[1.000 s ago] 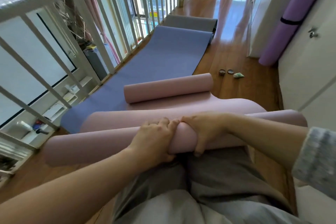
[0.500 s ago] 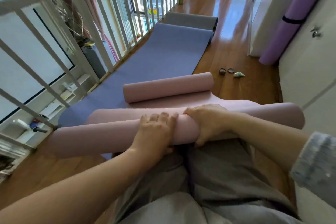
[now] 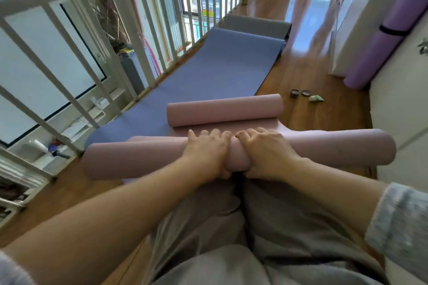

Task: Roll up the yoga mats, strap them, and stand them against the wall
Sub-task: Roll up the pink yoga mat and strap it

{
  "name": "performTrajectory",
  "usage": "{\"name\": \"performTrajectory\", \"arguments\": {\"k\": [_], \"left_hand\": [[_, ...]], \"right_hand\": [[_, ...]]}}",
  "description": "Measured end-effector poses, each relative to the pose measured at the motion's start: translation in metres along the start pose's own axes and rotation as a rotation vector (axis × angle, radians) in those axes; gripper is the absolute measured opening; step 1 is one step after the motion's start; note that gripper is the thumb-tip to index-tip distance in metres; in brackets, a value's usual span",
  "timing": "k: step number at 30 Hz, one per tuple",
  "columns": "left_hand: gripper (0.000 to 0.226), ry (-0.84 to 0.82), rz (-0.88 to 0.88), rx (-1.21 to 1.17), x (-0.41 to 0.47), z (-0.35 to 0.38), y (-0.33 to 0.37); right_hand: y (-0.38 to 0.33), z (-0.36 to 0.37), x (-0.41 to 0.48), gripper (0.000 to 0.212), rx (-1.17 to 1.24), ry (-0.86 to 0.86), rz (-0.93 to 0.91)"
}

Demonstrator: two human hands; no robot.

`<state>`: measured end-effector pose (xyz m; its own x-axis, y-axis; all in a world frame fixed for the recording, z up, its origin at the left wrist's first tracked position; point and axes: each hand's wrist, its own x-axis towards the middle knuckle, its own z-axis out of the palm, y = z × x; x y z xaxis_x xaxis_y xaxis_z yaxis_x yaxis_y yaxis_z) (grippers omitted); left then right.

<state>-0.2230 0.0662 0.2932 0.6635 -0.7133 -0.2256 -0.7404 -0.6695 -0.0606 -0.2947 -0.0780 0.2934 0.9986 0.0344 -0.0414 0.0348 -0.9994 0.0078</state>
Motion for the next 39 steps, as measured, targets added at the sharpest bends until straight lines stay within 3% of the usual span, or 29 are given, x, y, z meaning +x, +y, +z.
{"name": "performTrajectory", "arguments": {"k": [3, 8, 14, 19, 22, 26, 28, 33, 39], "left_hand": [[0.086, 0.232, -0.014, 0.109, -0.017, 0.024, 0.011], [0.083, 0.241, -0.037, 0.075, -0.013, 0.001, 0.015], [0.080, 0.373, 0.047, 0.169, -0.066, -0.046, 0.028], [0.080, 0.167, 0.106, 0.187, -0.089, -0.015, 0.051], [0.083, 0.130, 0.128, 0.184, -0.091, 0.002, 0.055], [0.087, 0.112, 0.170, 0.051, -0.080, -0.006, 0.046], [0.091, 0.024, 0.195, -0.032, -0.072, -0.012, 0.042], [0.093, -0.208, 0.163, -0.182, -0.050, -0.024, 0.024], [0.086, 0.072, 0.059, 0.164, -0.062, -0.005, 0.045]], "right_hand": [[-0.003, 0.006, 0.000, 0.067, -0.032, -0.013, -0.001], [0.000, -0.017, -0.001, 0.068, 0.009, -0.053, 0.001], [-0.003, -0.074, -0.043, 0.064, -0.012, 0.010, -0.105], [-0.024, -0.041, -0.078, 0.065, -0.028, -0.149, -0.096], [-0.024, -0.022, -0.084, 0.069, 0.007, -0.151, -0.092], [-0.021, -0.024, -0.093, 0.096, 0.026, -0.131, -0.107], [-0.026, -0.024, -0.100, 0.104, -0.011, -0.148, -0.098], [-0.028, -0.021, -0.073, 0.088, -0.037, -0.134, -0.082], [-0.002, -0.027, -0.026, 0.079, 0.263, -0.387, -0.080]]}}
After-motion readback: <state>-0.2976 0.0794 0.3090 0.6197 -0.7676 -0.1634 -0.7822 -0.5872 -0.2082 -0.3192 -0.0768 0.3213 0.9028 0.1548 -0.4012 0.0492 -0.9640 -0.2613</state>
